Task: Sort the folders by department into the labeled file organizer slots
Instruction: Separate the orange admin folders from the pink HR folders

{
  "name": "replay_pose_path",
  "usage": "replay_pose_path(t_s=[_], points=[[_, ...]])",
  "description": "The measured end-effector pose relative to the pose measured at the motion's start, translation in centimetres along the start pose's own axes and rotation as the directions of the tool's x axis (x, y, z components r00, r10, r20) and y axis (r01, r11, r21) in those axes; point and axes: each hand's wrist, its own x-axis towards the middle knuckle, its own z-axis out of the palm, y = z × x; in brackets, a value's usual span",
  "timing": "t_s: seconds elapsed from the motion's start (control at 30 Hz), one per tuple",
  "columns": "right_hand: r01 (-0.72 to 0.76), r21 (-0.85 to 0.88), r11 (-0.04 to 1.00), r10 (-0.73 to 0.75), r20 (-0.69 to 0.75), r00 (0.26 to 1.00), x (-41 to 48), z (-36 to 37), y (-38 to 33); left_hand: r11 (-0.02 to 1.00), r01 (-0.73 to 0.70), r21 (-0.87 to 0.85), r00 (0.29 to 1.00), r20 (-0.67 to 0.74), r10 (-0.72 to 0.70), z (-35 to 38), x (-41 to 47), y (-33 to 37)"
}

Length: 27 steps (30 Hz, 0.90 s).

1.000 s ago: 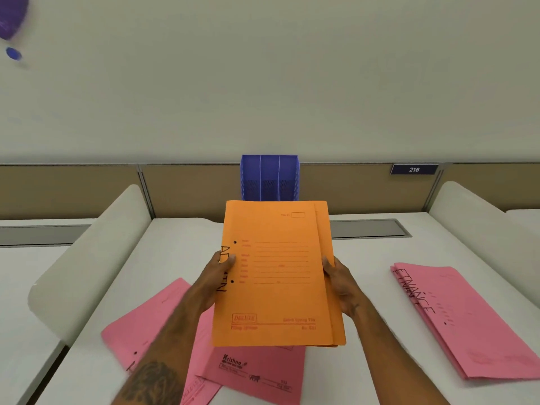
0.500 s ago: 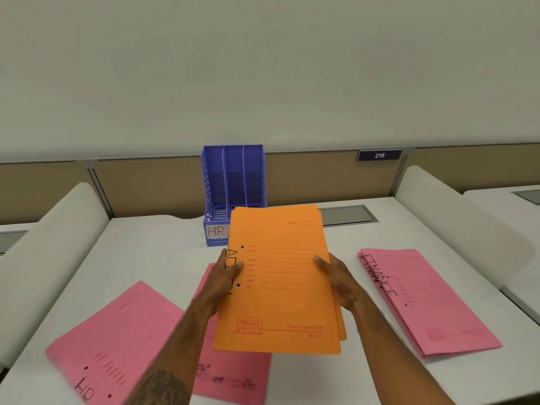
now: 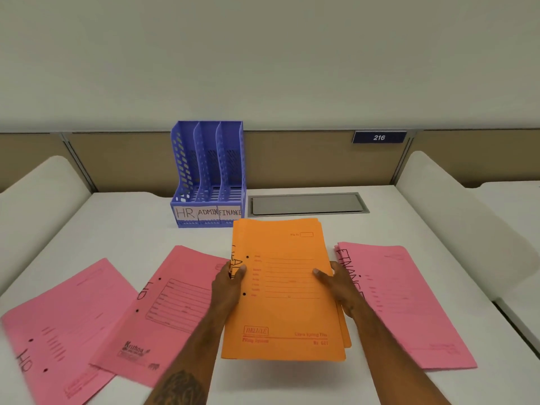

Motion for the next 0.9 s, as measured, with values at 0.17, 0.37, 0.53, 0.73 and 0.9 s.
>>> replay_pose_path(t_s=[0.17,0.37,0.53,0.73,0.9], points=[[-0.010,-0.196,0.981,-0.007,-0.088,0.996,0.7,-0.5,3.2,0.998,-0.002,0.060,1.000,0.010,0.001,2.6,-1.2,-1.7],[-0.107,-0.358,0.928,0.064,-0.130,0.989,1.7,-0.5,5.3,0.992,-0.002,0.127,0.999,0.036,-0.002,4.6,-0.5,-4.2],[-0.142,-0.442,0.886,0.082,-0.151,0.985,2.6,-0.2,5.8,0.974,-0.023,0.223,1.000,0.009,0.021,5.8,0.2,-5.8],[-0.193,-0.509,0.839,0.106,-0.195,0.975,3.2,0.3,5.8,0.914,0.048,0.403,0.998,0.016,-0.060,6.3,1.5,-6.6],[-0.220,-0.518,0.826,0.127,-0.209,0.970,3.2,0.5,5.2,0.872,0.068,0.485,0.996,0.022,-0.089,6.6,2.3,-6.7]])
